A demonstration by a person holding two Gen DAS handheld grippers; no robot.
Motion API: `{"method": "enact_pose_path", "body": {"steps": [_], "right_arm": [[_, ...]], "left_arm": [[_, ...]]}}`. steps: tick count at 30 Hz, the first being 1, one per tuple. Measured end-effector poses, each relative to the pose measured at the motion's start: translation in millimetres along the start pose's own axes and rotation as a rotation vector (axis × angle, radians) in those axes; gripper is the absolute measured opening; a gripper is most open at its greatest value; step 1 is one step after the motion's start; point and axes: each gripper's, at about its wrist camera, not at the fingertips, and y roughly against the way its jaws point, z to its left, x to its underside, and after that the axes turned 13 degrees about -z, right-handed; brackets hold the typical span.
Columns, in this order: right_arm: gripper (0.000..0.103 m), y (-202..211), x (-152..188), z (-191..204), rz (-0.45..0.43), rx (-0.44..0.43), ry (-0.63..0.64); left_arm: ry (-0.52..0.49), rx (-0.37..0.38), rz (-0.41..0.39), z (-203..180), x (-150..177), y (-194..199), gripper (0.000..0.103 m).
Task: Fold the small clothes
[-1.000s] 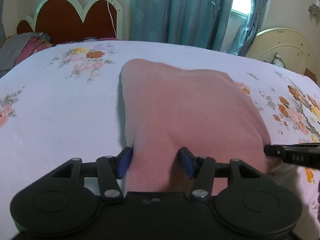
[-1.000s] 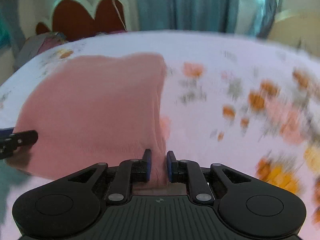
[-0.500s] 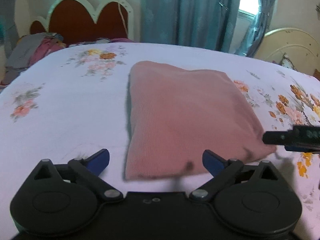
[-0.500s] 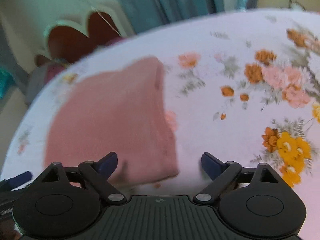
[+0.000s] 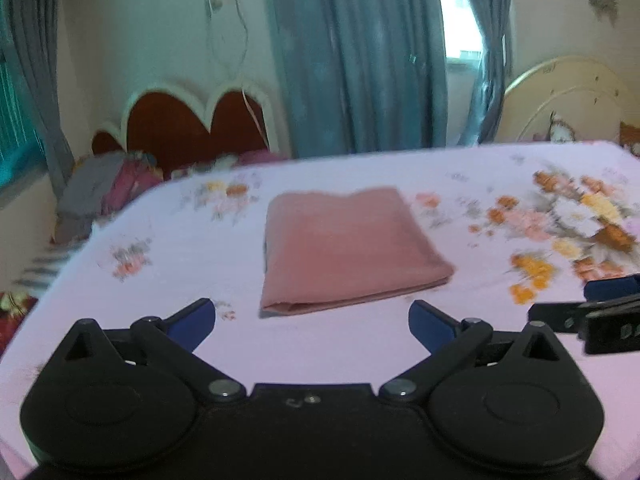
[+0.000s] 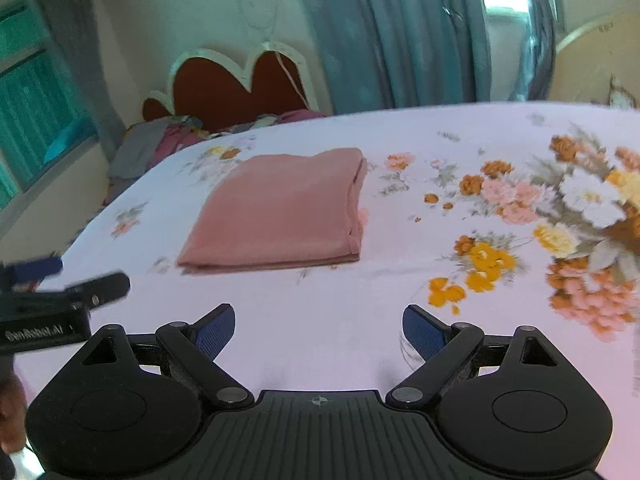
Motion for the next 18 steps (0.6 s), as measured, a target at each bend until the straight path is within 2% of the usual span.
{"method": "enact_pose_path", "body": {"steps": [2, 5, 7, 8, 11, 13, 18], "right_arm": [[0.09, 26, -2, 7, -0.032, -0.008, 0.043], [0.09, 65, -6, 22, -0.11, -0.007, 0.114], [0.096, 84, -7, 31, -0.162, 0.004, 0.152], [0.103, 94, -6, 36, -0.196, 0.016, 0.172], [0.103, 125, -5, 49, -0.31, 0.055, 0.225], [0.103, 137, -6, 53, -0.356, 0.078, 0.223], [0.103, 152, -5, 50, -0.388, 0.073, 0.205]], "left_arm": [[0.012, 0.0, -0.037, -4, -8, 30, 0.103], [0.042, 0.002, -0.025, -6, -16, 61, 0.103], [0.054, -0.014, -0.048, -7, -18, 81, 0.103], [0.057, -0.038, -0.058, -9, -18, 92, 0.103], [0.082, -0.062, -0.044, -9, -18, 107, 0.103], [0.105, -0.07, -0.033, -8, -17, 113, 0.103], [0.145, -0.091, -0.022, -6, -14, 122, 0.103]]}}
